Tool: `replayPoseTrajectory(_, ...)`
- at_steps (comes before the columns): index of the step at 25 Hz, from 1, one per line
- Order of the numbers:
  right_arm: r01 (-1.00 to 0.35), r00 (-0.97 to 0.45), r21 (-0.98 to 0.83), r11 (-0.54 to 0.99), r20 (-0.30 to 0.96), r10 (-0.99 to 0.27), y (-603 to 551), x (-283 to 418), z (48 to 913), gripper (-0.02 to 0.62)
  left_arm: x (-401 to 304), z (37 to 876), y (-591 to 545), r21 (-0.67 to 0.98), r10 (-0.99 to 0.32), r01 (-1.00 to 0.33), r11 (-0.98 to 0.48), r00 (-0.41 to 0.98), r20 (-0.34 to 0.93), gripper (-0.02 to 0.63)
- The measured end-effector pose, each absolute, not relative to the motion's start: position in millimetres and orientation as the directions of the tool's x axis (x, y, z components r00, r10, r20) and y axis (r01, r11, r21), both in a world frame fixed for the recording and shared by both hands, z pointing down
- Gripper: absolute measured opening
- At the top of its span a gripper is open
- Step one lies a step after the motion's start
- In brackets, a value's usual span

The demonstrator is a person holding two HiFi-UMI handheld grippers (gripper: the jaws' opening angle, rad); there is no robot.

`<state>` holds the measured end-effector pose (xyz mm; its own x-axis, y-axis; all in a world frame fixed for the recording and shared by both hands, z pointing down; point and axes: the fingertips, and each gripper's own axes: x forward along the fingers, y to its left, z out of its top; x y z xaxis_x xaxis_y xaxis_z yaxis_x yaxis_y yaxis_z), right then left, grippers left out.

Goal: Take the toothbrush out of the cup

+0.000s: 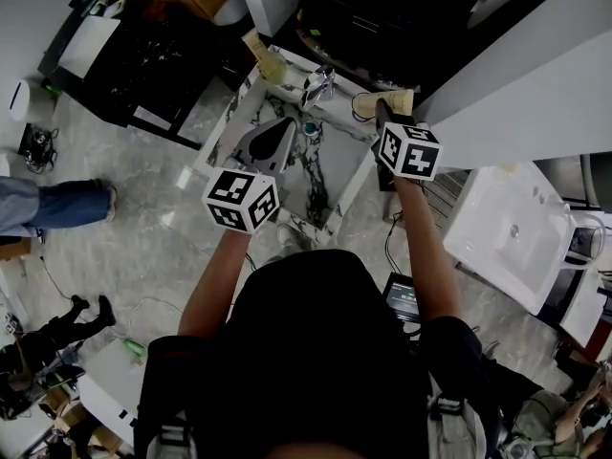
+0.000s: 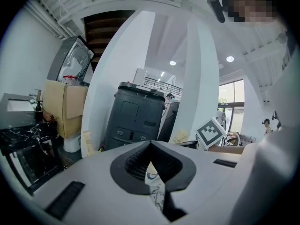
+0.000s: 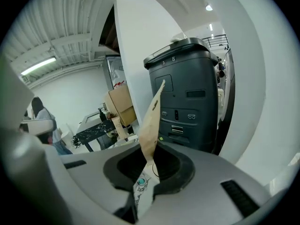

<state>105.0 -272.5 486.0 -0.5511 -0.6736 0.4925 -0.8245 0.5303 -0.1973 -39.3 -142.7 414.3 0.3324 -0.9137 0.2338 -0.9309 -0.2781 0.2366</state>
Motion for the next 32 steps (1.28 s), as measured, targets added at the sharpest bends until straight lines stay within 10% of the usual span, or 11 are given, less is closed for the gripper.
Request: replayPoseTrajectory(32, -0.804, -0.575, -0.117, 0.582, 0.397, -0.715, -153, 39, 404, 0.06, -99, 381, -78, 0.308, -0.928, -0.901, -0.307, 0.355, 0.113, 0.011)
